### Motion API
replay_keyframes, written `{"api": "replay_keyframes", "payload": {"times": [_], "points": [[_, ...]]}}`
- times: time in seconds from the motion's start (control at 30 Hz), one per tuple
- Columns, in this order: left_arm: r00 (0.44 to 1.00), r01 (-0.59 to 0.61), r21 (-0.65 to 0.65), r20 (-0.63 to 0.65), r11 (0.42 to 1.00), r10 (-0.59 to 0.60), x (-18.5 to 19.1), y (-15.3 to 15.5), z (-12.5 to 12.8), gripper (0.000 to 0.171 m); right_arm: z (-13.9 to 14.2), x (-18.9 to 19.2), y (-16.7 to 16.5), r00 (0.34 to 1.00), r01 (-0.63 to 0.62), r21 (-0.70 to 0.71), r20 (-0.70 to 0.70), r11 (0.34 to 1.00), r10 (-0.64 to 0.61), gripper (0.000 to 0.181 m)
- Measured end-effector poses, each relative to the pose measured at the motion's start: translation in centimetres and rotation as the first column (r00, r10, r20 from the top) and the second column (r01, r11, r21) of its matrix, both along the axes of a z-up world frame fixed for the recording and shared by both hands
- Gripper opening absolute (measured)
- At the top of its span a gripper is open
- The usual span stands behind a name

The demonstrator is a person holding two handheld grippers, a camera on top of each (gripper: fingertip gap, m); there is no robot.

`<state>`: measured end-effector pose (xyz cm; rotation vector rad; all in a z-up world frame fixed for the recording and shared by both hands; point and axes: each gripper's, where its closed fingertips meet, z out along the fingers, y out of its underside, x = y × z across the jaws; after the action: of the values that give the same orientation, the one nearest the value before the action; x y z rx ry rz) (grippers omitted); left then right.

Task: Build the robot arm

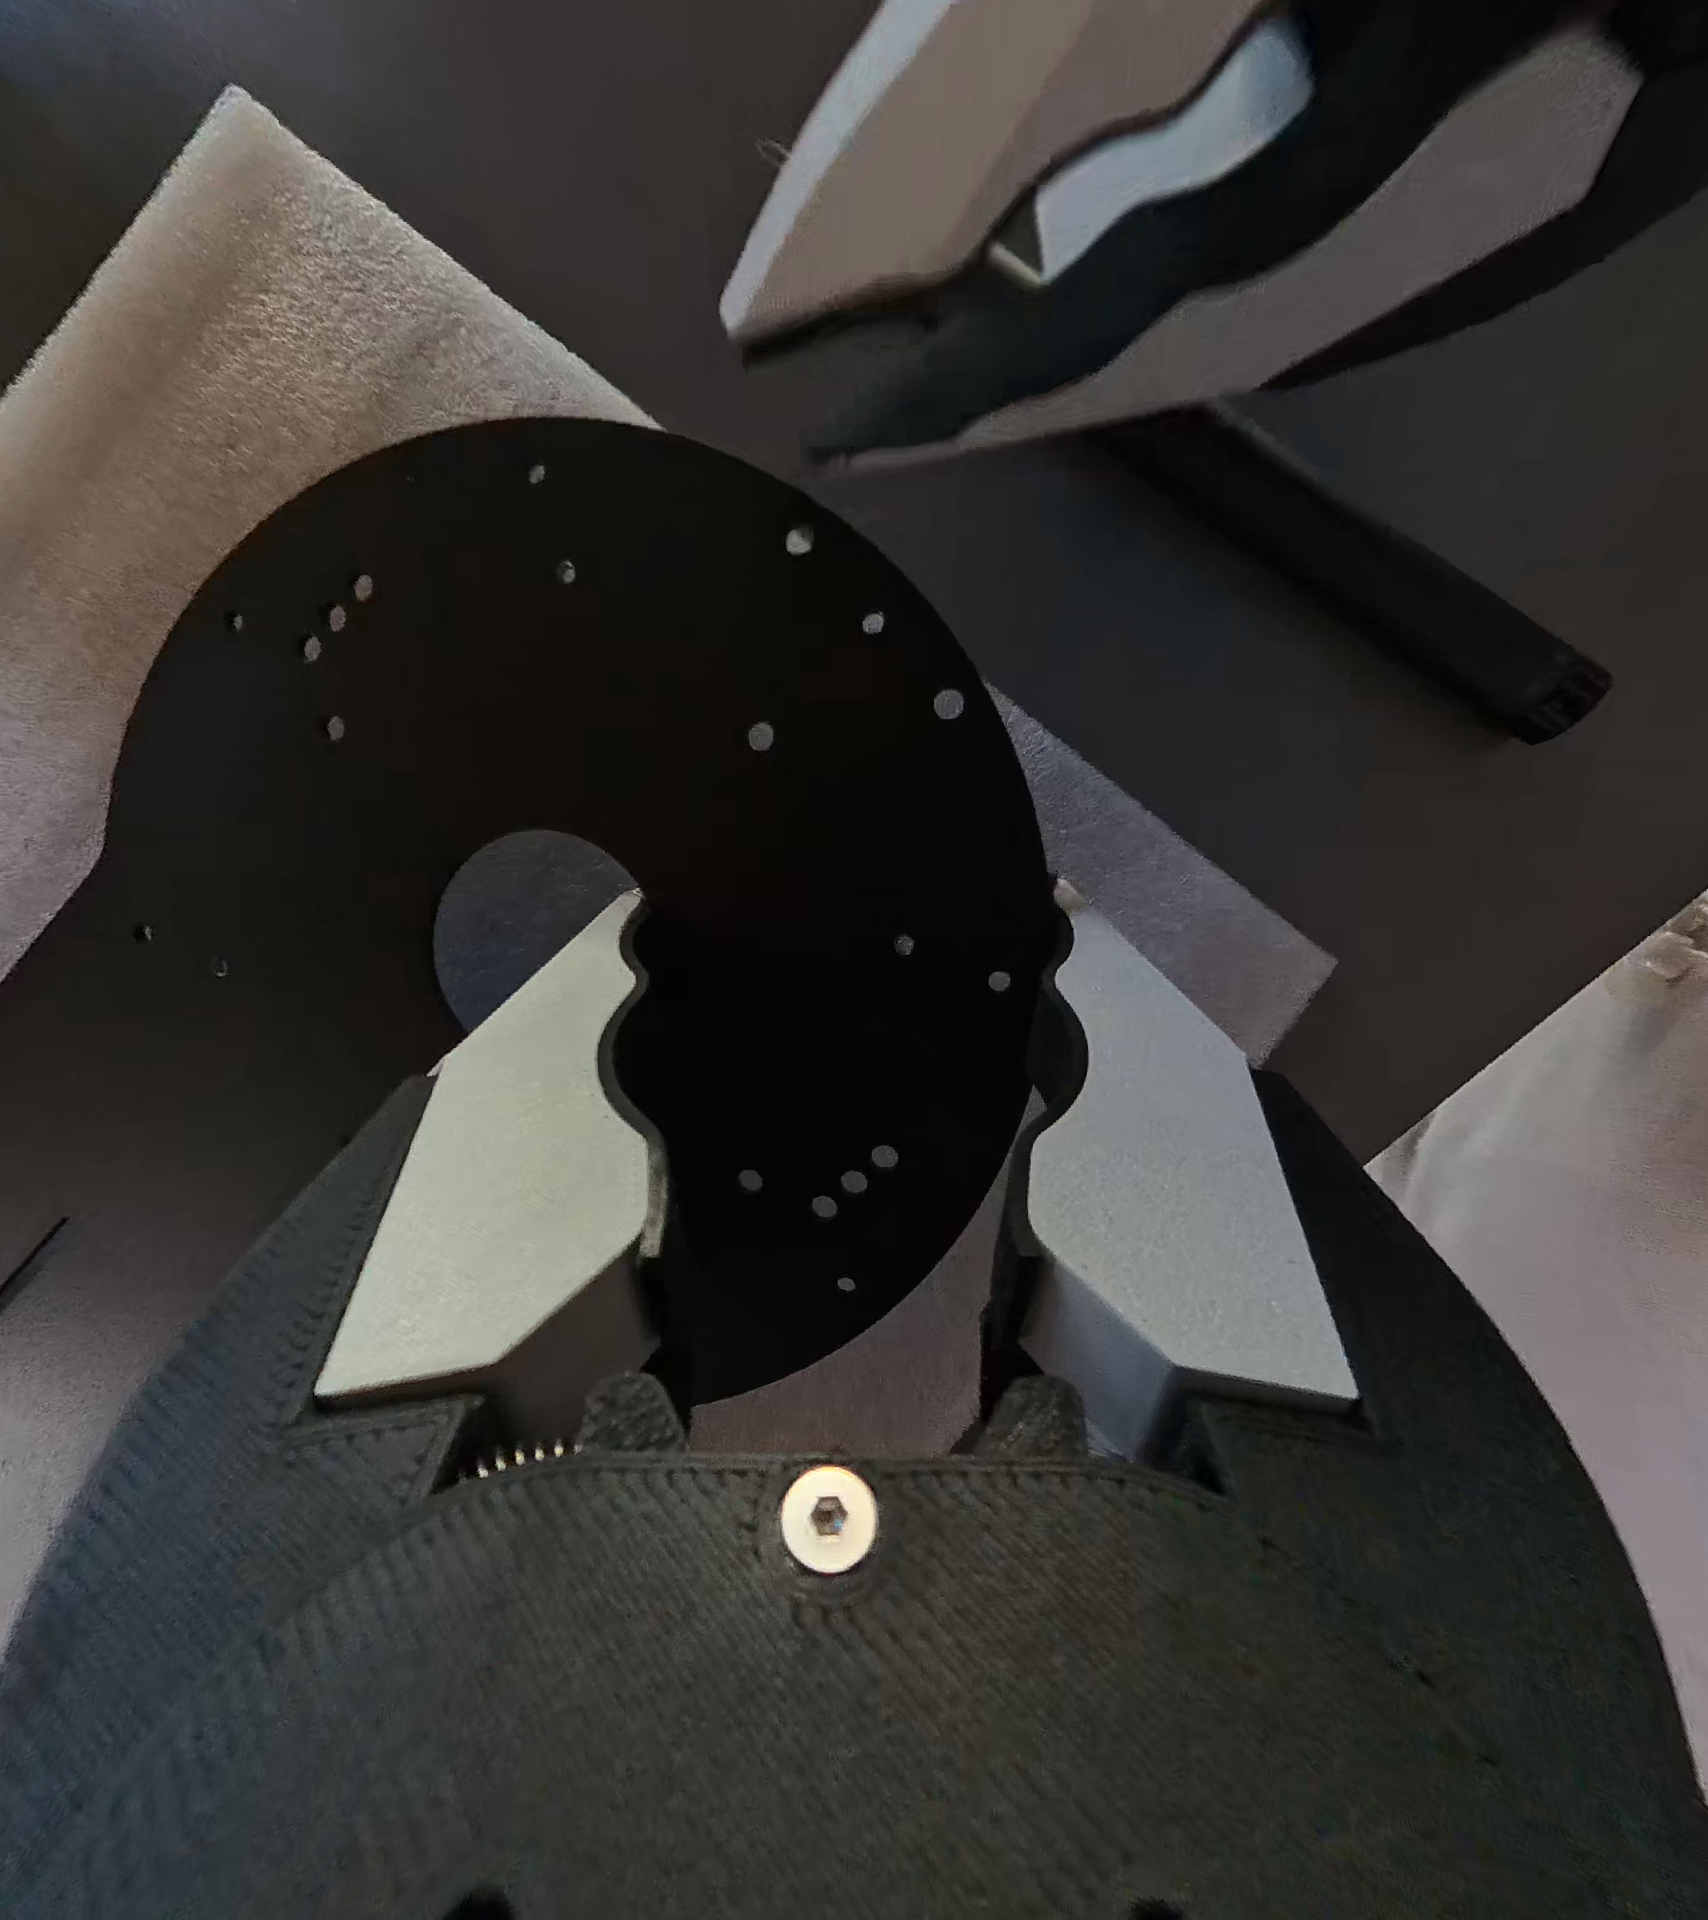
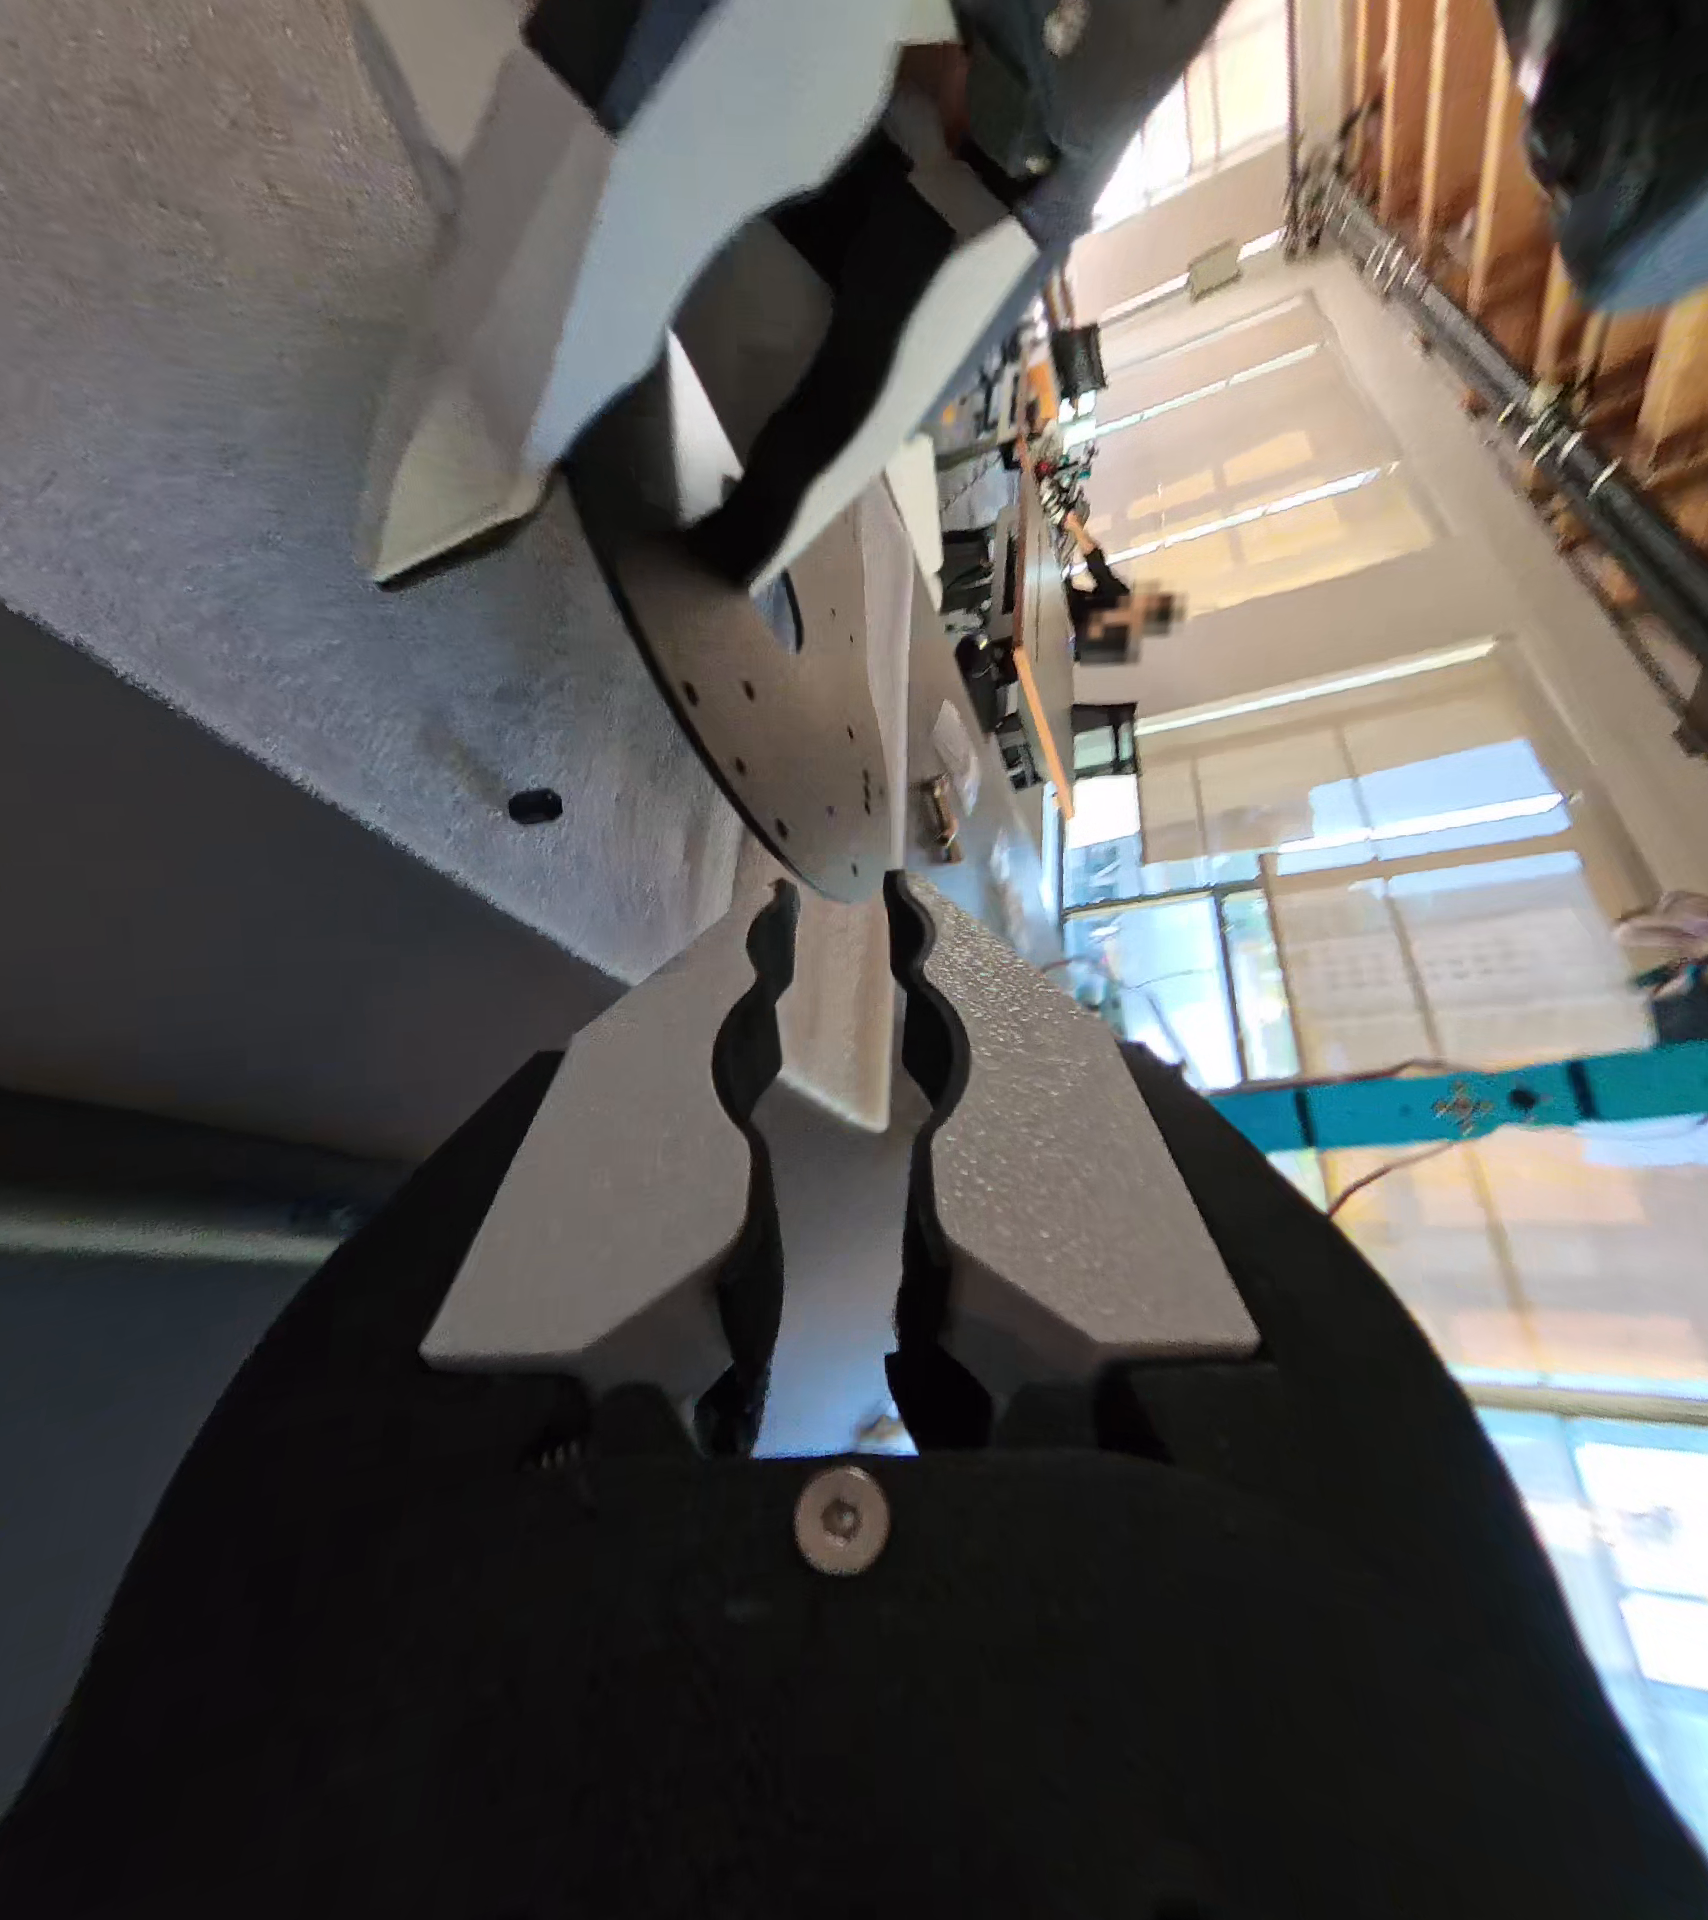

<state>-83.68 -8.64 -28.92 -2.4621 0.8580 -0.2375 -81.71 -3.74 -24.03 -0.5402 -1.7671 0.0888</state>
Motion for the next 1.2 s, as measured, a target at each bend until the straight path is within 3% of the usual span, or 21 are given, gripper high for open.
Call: {"api": "replay_keyframes", "payload": {"times": [0.1,0.27,0.4,0.63,0.77,0.9,1.03,1.13,1.2], "points": [[1.0,0.006,-0.004,-0.026,1.0,-0.006,-0.1,-0.2,-0.7,0.069,-0.5,1.3,0.5,0.996,0.08,-0.185,0.047,0.98,-0.072,0.016],[0.999,0.006,-0.002,-0.046,1.0,-0.006,-0.1,-0.2,-1.2,0.069,-2.0,2.3,-0.7,0.984,0.174,-0.512,0.131,0.841,-0.123,0.017],[0.999,0.008,-0.002,-0.045,1.0,-0.008,-0.1,-0.2,-1.1,0.069,-4.3,2.1,-1.6,0.96,0.261,-0.619,0.25,0.741,-0.13,0.019],[0.999,0.005,-0.013,-0.049,1.0,-0.006,-0.1,-0.3,-1.2,0.069,-4.1,0.9,-2.5,0.963,0.266,-0.808,0.248,0.525,-0.107,0.019],[0.999,0.005,-0.021,-0.05,1.0,-0.006,-0.1,-0.2,-1.3,0.069,-3.9,0.4,-2.9,0.965,0.261,-0.855,0.248,0.449,-0.088,0.019],[0.999,0.006,-0.028,-0.051,1.0,-0.007,-0.1,-0.3,-1.3,0.069,-4.9,0.2,-2.6,0.942,0.332,-0.823,0.318,0.462,-0.11,0.018],[0.999,0.008,-0.037,-0.053,0.999,-0.01,-0.2,-0.3,-1.3,0.07,-5.9,2.4,-1.7,0.903,0.425,-0.756,0.394,0.497,-0.173,0.018],[0.999,0.006,-0.037,-0.053,0.999,-0.008,-0.2,-0.2,-1.3,0.07,-4.8,2.5,-2.3,0.918,0.397,-0.822,0.36,0.409,-0.167,0.017],[0.999,0.007,-0.04,-0.053,0.999,-0.009,-0.3,-0.3,-1.3,0.07,-4.4,2.3,-2.6,0.918,0.397,-0.832,0.357,0.387,-0.174,0.017]]}}
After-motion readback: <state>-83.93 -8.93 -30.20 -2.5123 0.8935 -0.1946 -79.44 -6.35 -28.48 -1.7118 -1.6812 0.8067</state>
